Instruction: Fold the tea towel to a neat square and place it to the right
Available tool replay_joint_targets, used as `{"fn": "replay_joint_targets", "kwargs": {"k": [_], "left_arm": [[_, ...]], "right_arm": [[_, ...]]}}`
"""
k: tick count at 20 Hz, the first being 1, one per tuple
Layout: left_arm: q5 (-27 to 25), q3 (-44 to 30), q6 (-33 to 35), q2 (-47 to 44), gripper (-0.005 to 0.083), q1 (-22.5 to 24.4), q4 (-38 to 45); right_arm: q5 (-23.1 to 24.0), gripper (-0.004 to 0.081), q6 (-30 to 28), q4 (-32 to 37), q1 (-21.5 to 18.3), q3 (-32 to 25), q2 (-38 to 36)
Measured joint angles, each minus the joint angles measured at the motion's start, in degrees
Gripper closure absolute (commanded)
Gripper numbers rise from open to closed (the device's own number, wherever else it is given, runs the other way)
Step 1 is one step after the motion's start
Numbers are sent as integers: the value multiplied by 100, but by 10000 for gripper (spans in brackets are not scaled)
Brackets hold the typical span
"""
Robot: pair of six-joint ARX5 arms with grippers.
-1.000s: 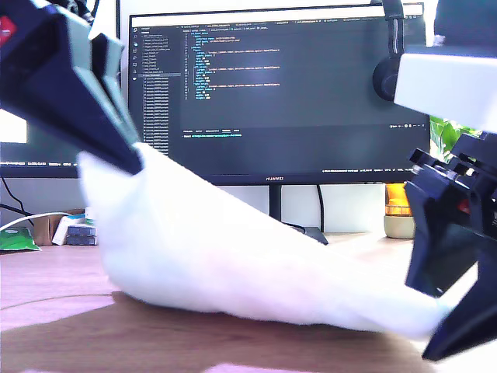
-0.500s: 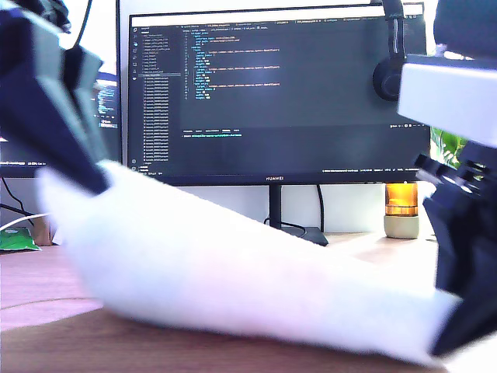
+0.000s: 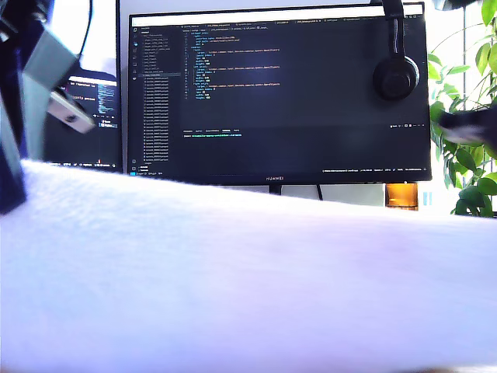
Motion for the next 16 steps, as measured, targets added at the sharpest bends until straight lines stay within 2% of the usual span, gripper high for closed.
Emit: {"fn": "replay_joint_targets", "kwargs": {"k": [3, 6, 8, 12, 16], "left_arm": [[-313, 7, 7, -2, 793, -52, 63], [-1038, 9, 17, -2, 793, 87, 227], [-1290, 9, 20, -2, 793, 229, 444], [-1519, 9, 153, 107, 793, 522, 820], [-1694, 9, 284, 748, 793, 664, 1187]], "right_arm": [[142, 780, 0, 258, -2, 0, 0], [728, 780, 0, 1010, -2, 0, 9], [1067, 780, -2, 1349, -13, 0, 105], [1290, 780, -4, 1899, -72, 0, 826], [1587, 780, -155, 2400, -271, 146, 1615]]}}
